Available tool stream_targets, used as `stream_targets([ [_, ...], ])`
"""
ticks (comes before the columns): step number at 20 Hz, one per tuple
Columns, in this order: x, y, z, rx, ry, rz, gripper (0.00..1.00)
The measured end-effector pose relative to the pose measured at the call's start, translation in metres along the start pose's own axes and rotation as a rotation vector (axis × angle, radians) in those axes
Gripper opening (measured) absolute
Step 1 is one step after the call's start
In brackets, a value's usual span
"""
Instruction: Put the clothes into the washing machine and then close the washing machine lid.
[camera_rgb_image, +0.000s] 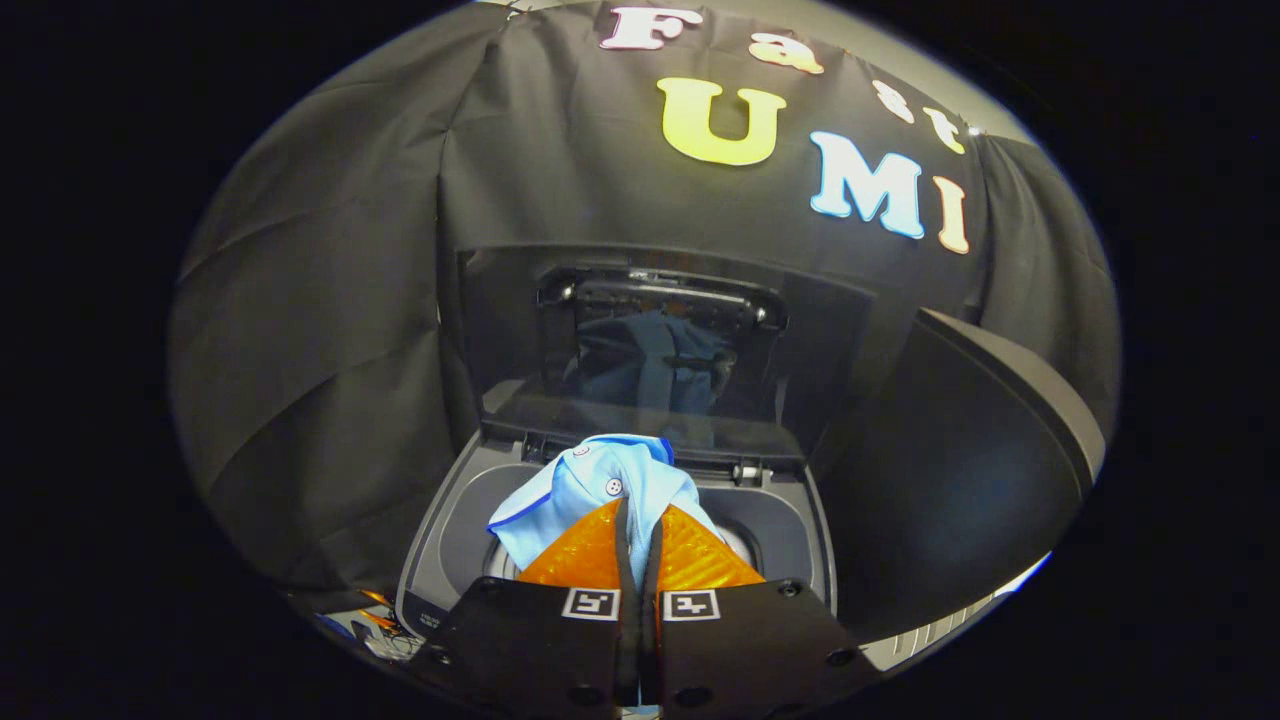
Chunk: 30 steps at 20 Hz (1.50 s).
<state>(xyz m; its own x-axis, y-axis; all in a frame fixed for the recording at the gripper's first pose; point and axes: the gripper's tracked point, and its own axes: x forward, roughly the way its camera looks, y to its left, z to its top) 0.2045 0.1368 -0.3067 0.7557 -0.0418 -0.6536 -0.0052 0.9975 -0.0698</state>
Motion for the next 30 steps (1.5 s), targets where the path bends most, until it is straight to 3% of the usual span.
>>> stream_targets([
  [2,0.001,-0.003,-0.003,-0.016,0.007,0.003,0.1],
  [9,-0.01,-0.002,0.012,0.017,-0.034,0.022,0.97],
  [14,-0.03,-0.026,0.056,0.015,-0.157,-0.075,0.98],
  [19,-0.035,-0.031,0.107,0.011,-0.293,-0.116,0.98],
  [30,0.021,-0.049,0.184,0.047,-0.351,-0.158,0.98],
])
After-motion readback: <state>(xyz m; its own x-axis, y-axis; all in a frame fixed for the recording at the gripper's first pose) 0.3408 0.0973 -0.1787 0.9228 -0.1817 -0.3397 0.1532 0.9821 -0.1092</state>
